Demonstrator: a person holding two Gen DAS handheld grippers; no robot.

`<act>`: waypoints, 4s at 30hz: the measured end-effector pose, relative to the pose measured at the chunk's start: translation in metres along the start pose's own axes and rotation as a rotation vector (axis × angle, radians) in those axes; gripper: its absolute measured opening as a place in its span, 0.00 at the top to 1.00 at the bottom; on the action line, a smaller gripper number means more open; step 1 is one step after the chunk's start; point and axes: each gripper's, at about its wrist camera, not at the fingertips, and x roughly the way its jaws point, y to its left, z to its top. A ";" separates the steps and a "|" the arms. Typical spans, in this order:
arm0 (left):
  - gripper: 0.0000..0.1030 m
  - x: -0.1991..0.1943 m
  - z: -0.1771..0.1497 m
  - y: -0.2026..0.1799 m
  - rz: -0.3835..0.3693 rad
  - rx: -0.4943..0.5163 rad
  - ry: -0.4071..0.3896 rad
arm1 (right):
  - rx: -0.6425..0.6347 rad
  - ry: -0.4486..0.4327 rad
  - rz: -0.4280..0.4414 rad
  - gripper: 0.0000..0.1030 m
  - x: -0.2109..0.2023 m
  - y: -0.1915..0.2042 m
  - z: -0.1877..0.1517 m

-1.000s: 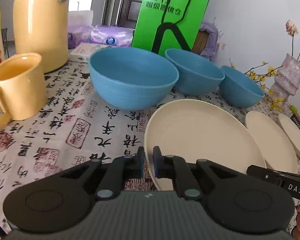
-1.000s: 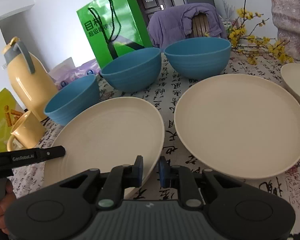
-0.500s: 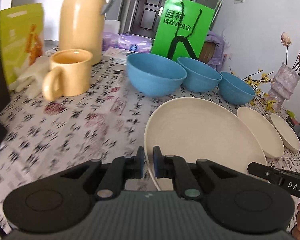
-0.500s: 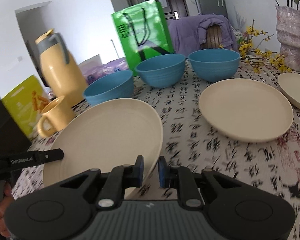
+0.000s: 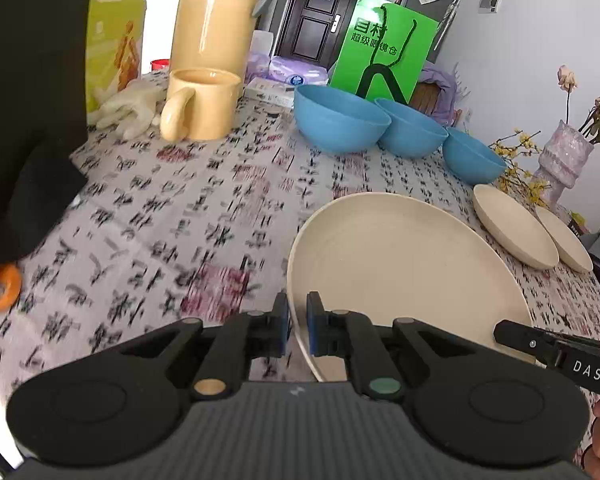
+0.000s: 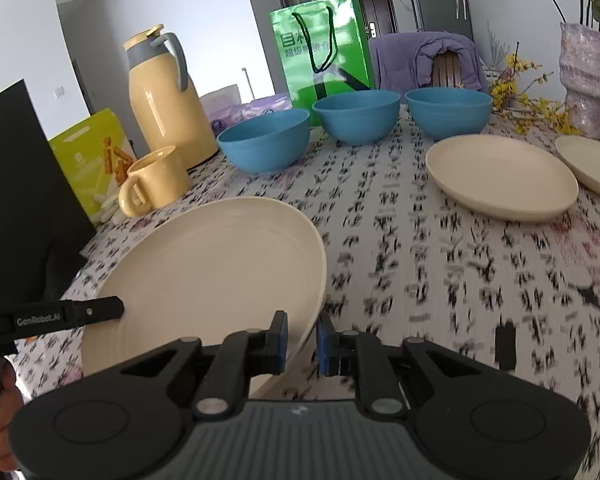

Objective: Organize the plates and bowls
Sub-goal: 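Close the left gripper on the plate rim while the right gripper also grips it, then lower the cream plate onto the cloth near the yellow mug and open both grippers, then move both grippers toward the cream plate beside the flower vase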

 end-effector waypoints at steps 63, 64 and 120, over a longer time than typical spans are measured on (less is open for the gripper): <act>0.00 -0.156 -0.147 -0.118 0.044 0.270 -0.357 | -0.116 -0.371 -0.251 0.00 -0.214 -0.066 -0.134; 0.00 -0.155 -0.152 -0.121 0.032 0.276 -0.349 | -0.110 -0.372 -0.257 0.00 -0.218 -0.068 -0.143; 0.11 0.221 0.117 -0.409 -0.356 0.499 0.043 | 0.378 -0.295 -0.495 0.09 -0.044 -0.391 0.118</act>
